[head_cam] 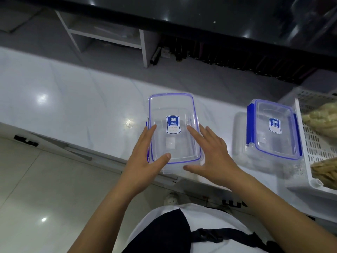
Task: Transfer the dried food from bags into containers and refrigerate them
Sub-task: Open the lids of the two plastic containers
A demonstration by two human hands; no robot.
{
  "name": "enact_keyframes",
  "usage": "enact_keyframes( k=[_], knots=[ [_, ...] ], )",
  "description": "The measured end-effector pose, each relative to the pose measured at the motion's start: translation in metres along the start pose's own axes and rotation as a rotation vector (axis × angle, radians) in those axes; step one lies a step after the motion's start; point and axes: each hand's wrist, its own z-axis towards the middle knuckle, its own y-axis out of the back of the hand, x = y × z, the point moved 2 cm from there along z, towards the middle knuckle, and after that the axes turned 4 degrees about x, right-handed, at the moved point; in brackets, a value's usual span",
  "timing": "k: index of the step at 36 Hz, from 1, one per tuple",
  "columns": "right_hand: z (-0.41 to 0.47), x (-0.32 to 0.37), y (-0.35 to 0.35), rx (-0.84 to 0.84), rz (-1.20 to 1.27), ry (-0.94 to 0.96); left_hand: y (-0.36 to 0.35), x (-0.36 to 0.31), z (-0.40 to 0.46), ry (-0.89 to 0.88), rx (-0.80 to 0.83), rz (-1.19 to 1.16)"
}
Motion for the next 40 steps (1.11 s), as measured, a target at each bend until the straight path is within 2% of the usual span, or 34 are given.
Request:
enact_keyframes(
  k=[5,8,11,14,16,19,23,26,29,32,35,38,40],
  knots=[
    [-0.003,0.019,0.036,-0.061,-0.010,0.098,0.023,-0.018,0.004,-0.092,-0.058,-0.111],
    [-0.004,0.029,0.060,-0.113,0.001,0.124,0.032,-0.021,0.010,-0.142,-0.010,-0.245],
    [-0.004,0.039,0.079,-0.152,-0.047,0.150,0.039,-0.022,0.014,-0.205,0.012,-0.229],
    [-0.003,0.049,0.096,-0.175,-0.018,0.155,0.048,-0.026,0.018,-0.262,-0.041,-0.025],
    [-0.001,0.053,0.107,-0.167,0.039,0.144,0.055,-0.031,0.021,-0.362,-0.129,0.124],
    [0.003,0.057,0.120,-0.082,0.194,0.126,0.068,-0.041,0.028,-0.502,-0.256,0.274],
    [0.013,0.060,0.127,0.090,0.481,0.089,0.093,-0.048,0.039,-0.570,-0.340,0.365],
    [0.019,0.057,0.127,0.218,0.596,0.056,0.111,-0.048,0.042,-0.526,-0.296,0.257],
    [0.022,0.052,0.126,0.304,0.654,0.016,0.122,-0.043,0.043,-0.472,-0.258,0.266],
    [0.026,0.049,0.120,0.243,0.665,-0.009,0.130,-0.031,0.047,-0.317,-0.263,0.264],
    [0.025,0.046,0.100,0.104,0.630,-0.041,0.140,-0.011,0.058,-0.079,-0.231,0.113],
    [0.021,0.033,0.066,-0.012,0.335,-0.059,0.151,0.011,0.065,0.094,-0.265,-0.060],
    [0.015,0.023,0.039,0.021,0.094,-0.061,0.159,0.025,0.068,0.175,-0.306,-0.158]
  ],
)
